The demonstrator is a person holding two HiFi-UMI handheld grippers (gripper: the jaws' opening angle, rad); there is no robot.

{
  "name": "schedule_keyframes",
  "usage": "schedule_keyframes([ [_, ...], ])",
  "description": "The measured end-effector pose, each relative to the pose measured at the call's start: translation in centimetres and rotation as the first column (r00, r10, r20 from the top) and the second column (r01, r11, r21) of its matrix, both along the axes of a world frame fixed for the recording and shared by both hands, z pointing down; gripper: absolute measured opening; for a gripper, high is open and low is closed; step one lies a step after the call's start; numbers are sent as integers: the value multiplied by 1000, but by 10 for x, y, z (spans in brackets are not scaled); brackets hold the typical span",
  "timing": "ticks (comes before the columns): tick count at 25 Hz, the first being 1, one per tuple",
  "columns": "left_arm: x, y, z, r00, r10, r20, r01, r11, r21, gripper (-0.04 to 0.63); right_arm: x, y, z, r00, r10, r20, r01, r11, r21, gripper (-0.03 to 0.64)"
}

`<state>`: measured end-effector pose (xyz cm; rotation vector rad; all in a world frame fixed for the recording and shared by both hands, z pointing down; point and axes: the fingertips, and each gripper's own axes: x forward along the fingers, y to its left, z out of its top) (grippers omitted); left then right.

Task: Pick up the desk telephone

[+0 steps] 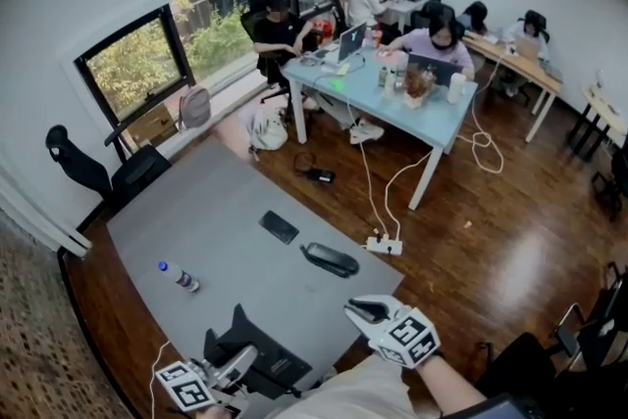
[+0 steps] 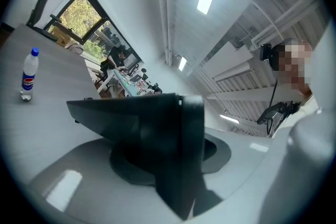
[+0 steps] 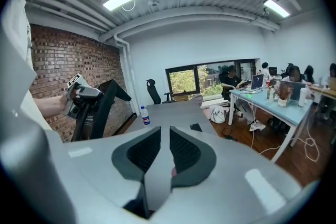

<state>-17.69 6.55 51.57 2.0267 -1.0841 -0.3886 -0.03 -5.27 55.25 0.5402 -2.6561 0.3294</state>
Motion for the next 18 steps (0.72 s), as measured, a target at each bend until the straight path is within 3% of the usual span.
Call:
schedule_keyframes([
  [18, 5, -2, 9, 1000, 2, -8, -2, 1000, -22, 169, 12, -6, 17, 999, 42, -22, -41, 999, 24, 46],
])
